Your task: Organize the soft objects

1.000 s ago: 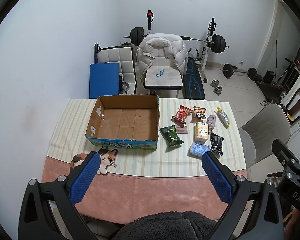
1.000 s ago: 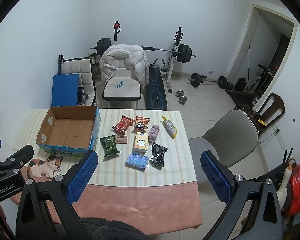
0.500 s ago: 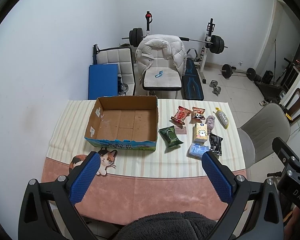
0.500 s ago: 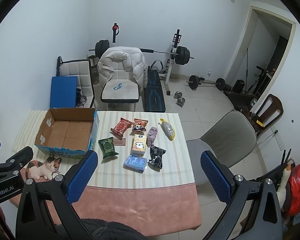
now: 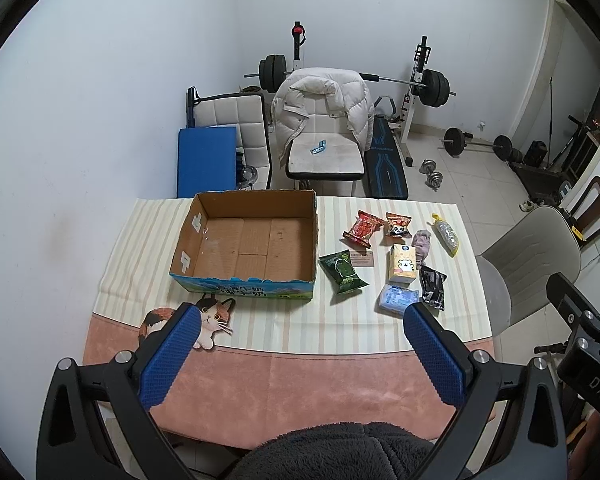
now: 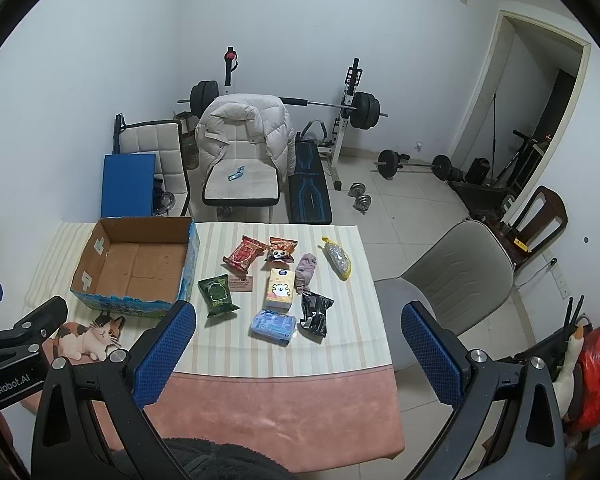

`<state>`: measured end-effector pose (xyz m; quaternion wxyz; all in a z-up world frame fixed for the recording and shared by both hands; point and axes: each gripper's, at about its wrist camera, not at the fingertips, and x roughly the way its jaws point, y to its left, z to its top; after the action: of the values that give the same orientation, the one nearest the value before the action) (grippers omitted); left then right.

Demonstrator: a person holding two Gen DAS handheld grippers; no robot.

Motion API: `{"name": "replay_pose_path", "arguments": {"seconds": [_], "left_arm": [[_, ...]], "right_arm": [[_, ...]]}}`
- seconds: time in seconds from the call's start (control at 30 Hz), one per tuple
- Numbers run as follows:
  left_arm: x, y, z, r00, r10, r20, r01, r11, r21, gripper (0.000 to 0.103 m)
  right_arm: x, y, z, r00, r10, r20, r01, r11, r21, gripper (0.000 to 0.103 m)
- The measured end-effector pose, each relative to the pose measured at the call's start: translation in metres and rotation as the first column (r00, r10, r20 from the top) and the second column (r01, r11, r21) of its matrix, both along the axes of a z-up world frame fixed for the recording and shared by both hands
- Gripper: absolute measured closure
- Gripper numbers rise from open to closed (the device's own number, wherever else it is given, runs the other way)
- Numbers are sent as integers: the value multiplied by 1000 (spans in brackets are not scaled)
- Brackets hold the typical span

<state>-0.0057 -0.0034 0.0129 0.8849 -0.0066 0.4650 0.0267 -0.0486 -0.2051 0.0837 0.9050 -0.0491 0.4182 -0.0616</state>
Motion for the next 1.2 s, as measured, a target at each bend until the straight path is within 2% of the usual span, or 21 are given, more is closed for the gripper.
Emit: {"name": "replay_pose_path", "arguments": {"seconds": [0.23,0.37,0.53,0.6,0.7,0.8,0.87,0.97,1.1,1.2], "left_arm": [[5,0,-6,1000,-7,-18,7,1000,-12,0],[37,-9,-31,997,-25,-70,24,1000,-18,0],[102,-32,-92,973,-76,-219,69,997,-40,0],[129,-41,-118,959,-97,-265,88,995,-47,0],[176,-53,-157,938,-111,-328,98,994,-54,0],[222,-66,-205,908,-103,-407,76,994,-82,1],[248,-71,-240,870,-87,-486,37,993,-111,11],[281,-77,-290,806,-53,-590,-49,986,-157,17],[301,-95,-345,743,-13,-670,-89,989,-117,20],[309,-103,-371,721,6,-693,-88,993,-82,20]], "right_arm": [[6,-6,-4,999,-24,-22,25,999,31,0],[29,-28,-25,995,-57,-83,65,994,87,0],[83,-64,-93,975,-67,-211,102,981,163,0],[113,-79,-131,956,-61,-288,124,970,208,0],[156,-95,-189,933,-38,-358,137,957,256,0],[199,-103,-244,911,-8,-412,139,947,289,0],[229,-106,-284,889,17,-457,142,939,312,0],[265,-110,-338,855,45,-517,154,929,335,3],[294,-118,-389,819,74,-569,179,909,377,11],[302,-125,-412,801,86,-592,205,891,406,13]]}}
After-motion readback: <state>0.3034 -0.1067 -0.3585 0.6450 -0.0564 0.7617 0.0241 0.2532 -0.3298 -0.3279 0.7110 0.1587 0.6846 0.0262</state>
